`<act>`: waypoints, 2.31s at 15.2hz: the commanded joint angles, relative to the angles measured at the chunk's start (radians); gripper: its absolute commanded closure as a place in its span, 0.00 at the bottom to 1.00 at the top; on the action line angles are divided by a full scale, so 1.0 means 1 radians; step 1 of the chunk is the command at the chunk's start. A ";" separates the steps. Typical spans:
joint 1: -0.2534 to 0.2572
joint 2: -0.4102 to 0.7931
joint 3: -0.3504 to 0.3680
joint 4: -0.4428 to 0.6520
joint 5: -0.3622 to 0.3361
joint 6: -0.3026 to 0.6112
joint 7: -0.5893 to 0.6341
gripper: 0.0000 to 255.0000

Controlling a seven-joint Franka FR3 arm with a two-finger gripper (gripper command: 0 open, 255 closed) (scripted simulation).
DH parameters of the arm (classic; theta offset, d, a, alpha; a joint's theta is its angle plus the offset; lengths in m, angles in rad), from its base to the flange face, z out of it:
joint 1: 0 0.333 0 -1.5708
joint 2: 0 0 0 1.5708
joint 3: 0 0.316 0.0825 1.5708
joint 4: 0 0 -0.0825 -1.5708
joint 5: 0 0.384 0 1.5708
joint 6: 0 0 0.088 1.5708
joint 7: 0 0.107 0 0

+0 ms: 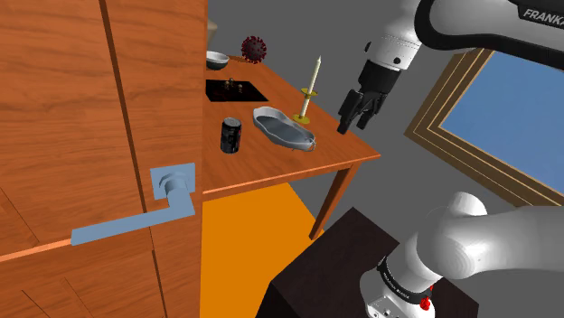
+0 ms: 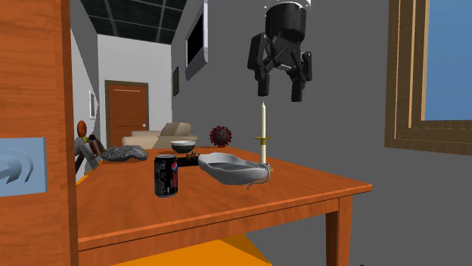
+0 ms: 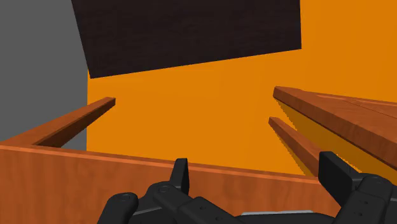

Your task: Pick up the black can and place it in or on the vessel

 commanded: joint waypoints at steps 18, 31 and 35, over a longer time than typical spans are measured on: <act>0.000 0.644 0.098 0.313 -0.013 0.339 0.093 0.00; 0.041 1.174 0.120 0.827 -0.108 0.353 0.182 0.00; 0.042 1.187 0.119 0.792 -0.111 0.401 0.183 0.00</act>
